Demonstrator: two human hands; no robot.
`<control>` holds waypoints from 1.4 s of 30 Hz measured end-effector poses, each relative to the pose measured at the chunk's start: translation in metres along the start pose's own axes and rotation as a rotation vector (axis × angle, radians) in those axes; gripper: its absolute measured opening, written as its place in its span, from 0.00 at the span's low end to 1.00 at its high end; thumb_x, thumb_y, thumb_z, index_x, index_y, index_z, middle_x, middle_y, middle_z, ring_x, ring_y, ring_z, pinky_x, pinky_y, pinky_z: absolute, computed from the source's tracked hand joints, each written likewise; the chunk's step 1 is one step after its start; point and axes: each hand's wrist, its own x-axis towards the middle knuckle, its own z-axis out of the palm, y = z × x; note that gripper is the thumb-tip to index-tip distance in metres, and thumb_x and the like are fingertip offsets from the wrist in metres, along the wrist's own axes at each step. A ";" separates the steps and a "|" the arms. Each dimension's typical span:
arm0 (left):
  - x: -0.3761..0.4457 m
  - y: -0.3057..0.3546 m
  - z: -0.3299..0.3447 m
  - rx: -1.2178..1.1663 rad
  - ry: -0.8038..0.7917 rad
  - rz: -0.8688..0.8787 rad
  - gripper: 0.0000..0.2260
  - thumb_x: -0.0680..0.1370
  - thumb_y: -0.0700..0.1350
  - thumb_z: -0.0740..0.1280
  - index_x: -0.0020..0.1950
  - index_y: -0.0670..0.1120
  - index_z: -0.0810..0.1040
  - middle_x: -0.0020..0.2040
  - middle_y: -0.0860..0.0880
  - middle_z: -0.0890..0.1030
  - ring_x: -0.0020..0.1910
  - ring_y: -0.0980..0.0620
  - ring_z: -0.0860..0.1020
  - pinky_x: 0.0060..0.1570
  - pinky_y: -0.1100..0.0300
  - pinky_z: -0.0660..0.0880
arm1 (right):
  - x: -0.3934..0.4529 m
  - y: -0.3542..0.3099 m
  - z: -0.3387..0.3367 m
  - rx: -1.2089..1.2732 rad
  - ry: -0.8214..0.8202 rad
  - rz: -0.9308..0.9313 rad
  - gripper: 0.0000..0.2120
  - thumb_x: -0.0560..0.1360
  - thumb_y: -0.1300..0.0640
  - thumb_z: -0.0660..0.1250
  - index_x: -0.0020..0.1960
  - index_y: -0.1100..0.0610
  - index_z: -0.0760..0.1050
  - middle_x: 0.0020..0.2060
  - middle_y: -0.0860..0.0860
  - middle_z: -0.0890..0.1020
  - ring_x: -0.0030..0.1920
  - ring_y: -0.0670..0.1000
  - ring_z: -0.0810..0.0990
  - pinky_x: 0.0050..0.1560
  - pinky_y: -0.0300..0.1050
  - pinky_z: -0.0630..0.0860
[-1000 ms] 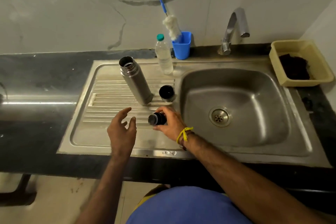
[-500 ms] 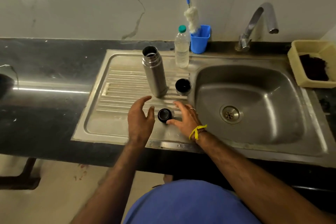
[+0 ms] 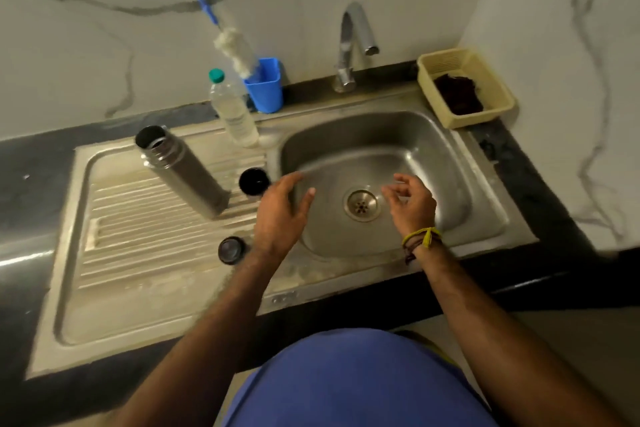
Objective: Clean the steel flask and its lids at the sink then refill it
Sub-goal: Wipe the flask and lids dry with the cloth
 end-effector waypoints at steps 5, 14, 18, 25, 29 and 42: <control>0.052 0.041 0.026 -0.015 -0.071 0.091 0.21 0.79 0.52 0.71 0.70 0.46 0.77 0.66 0.47 0.80 0.66 0.48 0.78 0.68 0.51 0.73 | 0.036 0.002 -0.043 0.008 0.168 0.029 0.14 0.74 0.57 0.75 0.57 0.61 0.80 0.45 0.53 0.85 0.48 0.54 0.84 0.50 0.45 0.78; 0.124 0.116 0.087 -0.016 -0.212 0.060 0.25 0.79 0.51 0.71 0.75 0.49 0.71 0.72 0.46 0.75 0.72 0.47 0.71 0.68 0.57 0.64 | 0.136 -0.004 -0.092 -0.178 0.235 -0.026 0.15 0.76 0.57 0.71 0.60 0.64 0.80 0.53 0.61 0.84 0.55 0.59 0.82 0.57 0.51 0.79; 0.147 0.137 0.126 -0.048 -0.333 0.073 0.25 0.79 0.49 0.72 0.75 0.50 0.71 0.70 0.47 0.76 0.70 0.47 0.73 0.66 0.58 0.66 | 0.198 -0.010 -0.100 -0.318 0.133 -0.062 0.18 0.77 0.58 0.70 0.65 0.62 0.78 0.60 0.60 0.82 0.62 0.60 0.79 0.65 0.52 0.74; 0.199 0.163 0.195 -0.213 -0.553 -0.142 0.30 0.81 0.49 0.70 0.80 0.47 0.62 0.74 0.45 0.72 0.71 0.46 0.73 0.67 0.54 0.73 | 0.297 -0.014 -0.087 -0.835 -0.405 -0.101 0.27 0.77 0.50 0.70 0.71 0.60 0.71 0.69 0.59 0.74 0.70 0.61 0.71 0.71 0.56 0.68; 0.219 0.170 0.220 -0.233 -0.598 -0.105 0.30 0.80 0.41 0.69 0.80 0.50 0.62 0.75 0.45 0.71 0.73 0.44 0.71 0.72 0.43 0.70 | 0.325 0.000 -0.072 -1.053 -0.476 -0.084 0.26 0.76 0.49 0.70 0.68 0.61 0.70 0.69 0.63 0.70 0.69 0.65 0.70 0.69 0.61 0.70; 0.221 0.168 0.235 -0.454 -0.571 -0.209 0.31 0.78 0.34 0.70 0.78 0.52 0.66 0.74 0.50 0.73 0.76 0.53 0.67 0.74 0.49 0.68 | 0.354 -0.002 -0.091 -0.625 -0.186 -0.005 0.13 0.76 0.59 0.67 0.57 0.64 0.79 0.53 0.62 0.83 0.55 0.63 0.80 0.50 0.49 0.76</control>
